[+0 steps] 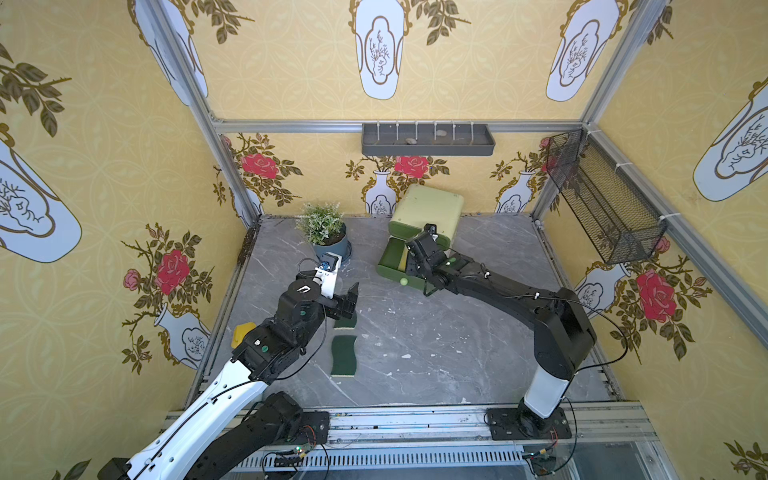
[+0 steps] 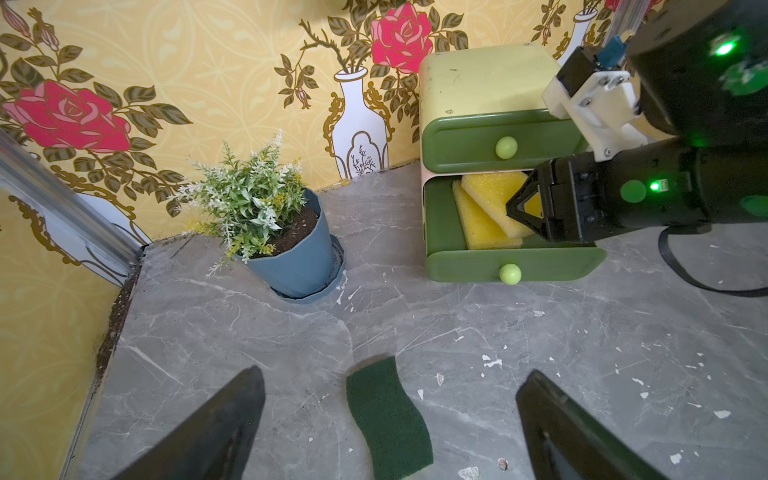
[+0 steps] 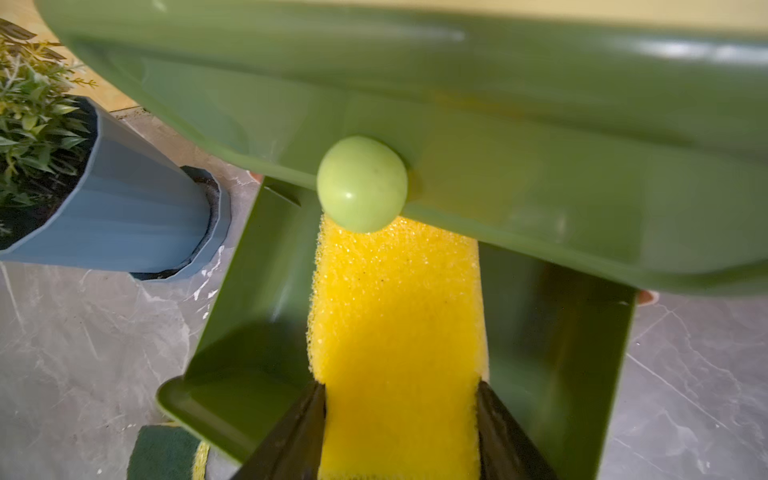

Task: Take the sponge out of the drawer
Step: Pick up the sponge from the drawer.

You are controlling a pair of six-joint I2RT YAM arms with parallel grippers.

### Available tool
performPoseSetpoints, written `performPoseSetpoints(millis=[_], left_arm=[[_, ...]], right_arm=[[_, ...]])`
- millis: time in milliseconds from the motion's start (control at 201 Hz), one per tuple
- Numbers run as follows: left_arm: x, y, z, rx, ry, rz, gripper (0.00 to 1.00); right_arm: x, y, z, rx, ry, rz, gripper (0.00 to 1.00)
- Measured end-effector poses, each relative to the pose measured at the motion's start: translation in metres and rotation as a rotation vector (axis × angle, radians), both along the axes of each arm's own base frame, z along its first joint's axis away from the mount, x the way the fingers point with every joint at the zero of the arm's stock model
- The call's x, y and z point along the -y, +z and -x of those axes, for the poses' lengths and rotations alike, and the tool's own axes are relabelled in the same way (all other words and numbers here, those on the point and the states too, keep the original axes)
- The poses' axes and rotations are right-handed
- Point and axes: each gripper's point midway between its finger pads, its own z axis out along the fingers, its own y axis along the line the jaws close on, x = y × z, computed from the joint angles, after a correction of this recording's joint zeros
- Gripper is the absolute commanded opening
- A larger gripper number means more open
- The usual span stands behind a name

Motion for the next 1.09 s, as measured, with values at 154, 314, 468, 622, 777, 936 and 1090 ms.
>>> performPoseSetpoints(millis=[154,314,468,622,777,936,1090], left_arm=[[-0.008,0.0,0.004,0.014,0.019,-0.003,1.0],[-0.009,-0.001,0.003,0.016,0.027,-0.018,1.0],[-0.009,-0.005,0.002,0.007,0.028,-0.034,1.0],[-0.01,-0.004,0.002,0.01,0.03,-0.038,1.0],[-0.011,-0.004,0.002,0.011,0.032,-0.039,1.0],[-0.011,-0.004,0.002,0.011,0.033,-0.041,1.0],[-0.011,-0.004,0.002,0.011,0.033,-0.041,1.0]], right_arm=[[-0.001,0.004,0.006,-0.01,0.022,-0.022,0.56],[-0.001,0.007,0.014,-0.021,0.034,-0.052,0.56],[-0.003,0.005,0.023,-0.035,0.057,-0.065,0.56],[-0.008,0.006,0.029,-0.033,0.071,-0.083,0.56],[-0.02,0.01,0.038,-0.028,0.094,-0.113,0.56],[-0.032,0.016,0.053,-0.019,0.116,-0.135,0.56],[-0.041,0.015,0.072,-0.019,0.136,-0.132,0.56]])
